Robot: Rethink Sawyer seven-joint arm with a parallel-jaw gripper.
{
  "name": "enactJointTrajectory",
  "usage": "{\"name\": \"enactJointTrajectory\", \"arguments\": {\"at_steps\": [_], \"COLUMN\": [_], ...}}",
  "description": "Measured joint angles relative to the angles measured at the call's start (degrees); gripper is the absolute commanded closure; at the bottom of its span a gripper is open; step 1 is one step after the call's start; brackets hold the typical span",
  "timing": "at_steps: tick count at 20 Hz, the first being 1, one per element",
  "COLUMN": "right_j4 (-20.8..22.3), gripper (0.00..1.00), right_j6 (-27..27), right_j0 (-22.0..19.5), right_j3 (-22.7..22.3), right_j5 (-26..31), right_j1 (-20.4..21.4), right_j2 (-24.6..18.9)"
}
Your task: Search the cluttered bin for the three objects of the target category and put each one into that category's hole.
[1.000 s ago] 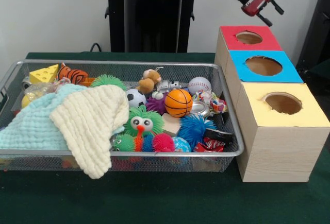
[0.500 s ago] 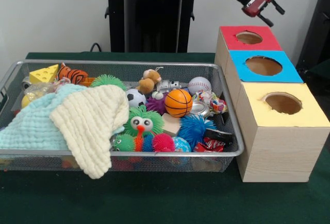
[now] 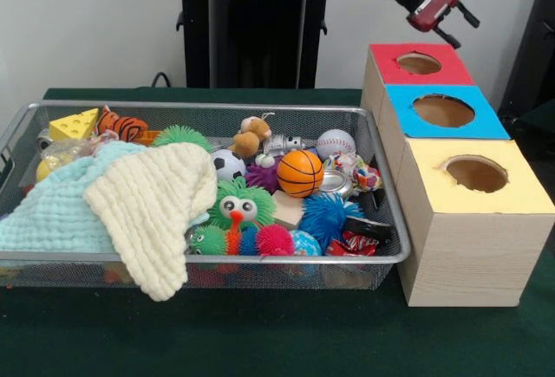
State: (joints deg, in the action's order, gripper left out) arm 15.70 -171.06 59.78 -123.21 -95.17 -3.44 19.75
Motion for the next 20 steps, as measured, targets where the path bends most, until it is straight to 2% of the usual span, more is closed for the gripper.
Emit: {"name": "enactJointTrajectory", "arguments": {"at_steps": [6, 9, 11, 15, 16, 20], "right_j4": [4.62, 5.29, 5.02, -0.59, -6.37, -12.73], "gripper": [0.00, 0.00, 0.00, 0.00, 0.00, 0.00], "right_j6": [0.00, 0.00, 0.00, 0.00, 0.00, 0.00], "right_j0": [-5.12, -7.74, -7.98, -5.77, -2.81, 0.97], "right_j3": [1.61, 1.83, 1.80, 0.54, -1.28, -4.12], "right_j5": [5.15, 8.73, 9.39, 9.87, 10.91, 13.86], "right_j1": [-0.02, -0.06, -0.07, -0.02, 0.34, 0.95], "right_j2": [0.01, 0.02, 0.03, 0.20, 0.23, 0.21]}}
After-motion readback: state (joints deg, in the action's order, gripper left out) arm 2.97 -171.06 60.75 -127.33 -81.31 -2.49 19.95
